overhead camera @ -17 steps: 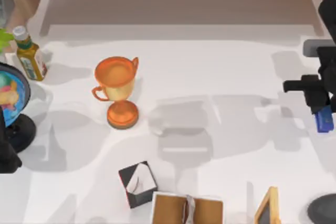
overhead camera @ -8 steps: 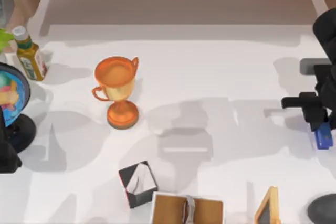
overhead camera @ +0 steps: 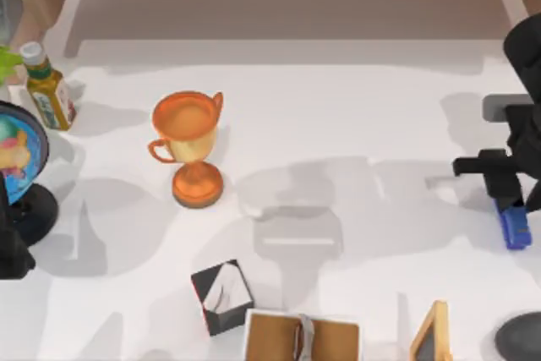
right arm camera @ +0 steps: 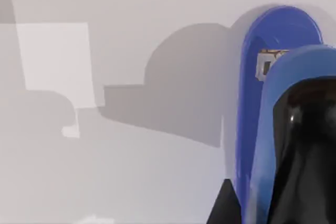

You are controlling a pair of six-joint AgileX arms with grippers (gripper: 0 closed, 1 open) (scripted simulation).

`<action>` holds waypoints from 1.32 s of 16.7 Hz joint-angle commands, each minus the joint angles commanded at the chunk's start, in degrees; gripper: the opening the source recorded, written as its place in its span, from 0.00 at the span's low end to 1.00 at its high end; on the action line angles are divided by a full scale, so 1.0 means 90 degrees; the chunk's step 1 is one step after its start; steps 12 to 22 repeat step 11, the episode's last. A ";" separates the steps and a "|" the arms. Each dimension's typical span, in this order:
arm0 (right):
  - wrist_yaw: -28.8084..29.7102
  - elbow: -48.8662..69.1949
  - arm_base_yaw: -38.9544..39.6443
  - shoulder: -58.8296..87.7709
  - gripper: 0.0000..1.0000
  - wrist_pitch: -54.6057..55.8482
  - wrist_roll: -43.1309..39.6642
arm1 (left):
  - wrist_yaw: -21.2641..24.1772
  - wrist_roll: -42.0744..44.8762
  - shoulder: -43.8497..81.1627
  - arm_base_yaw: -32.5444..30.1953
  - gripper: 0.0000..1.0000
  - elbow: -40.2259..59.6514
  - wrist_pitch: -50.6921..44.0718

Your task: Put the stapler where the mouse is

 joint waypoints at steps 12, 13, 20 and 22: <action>0.0000 0.0000 0.0000 0.0000 1.00 0.0000 0.0000 | 0.0000 0.0000 0.0000 0.0000 1.00 0.0000 0.0000; 0.0000 0.0000 0.0000 0.0000 1.00 0.0000 0.0000 | 0.0000 0.0000 0.0000 0.0000 1.00 0.0000 0.0000; 0.0000 0.0000 0.0000 0.0000 1.00 0.0000 0.0000 | 0.0000 0.0000 0.0000 0.0000 1.00 0.0000 0.0000; 0.0000 0.0000 0.0000 0.0000 1.00 0.0000 0.0000 | 0.0000 0.0000 0.0000 0.0000 1.00 0.0000 0.0000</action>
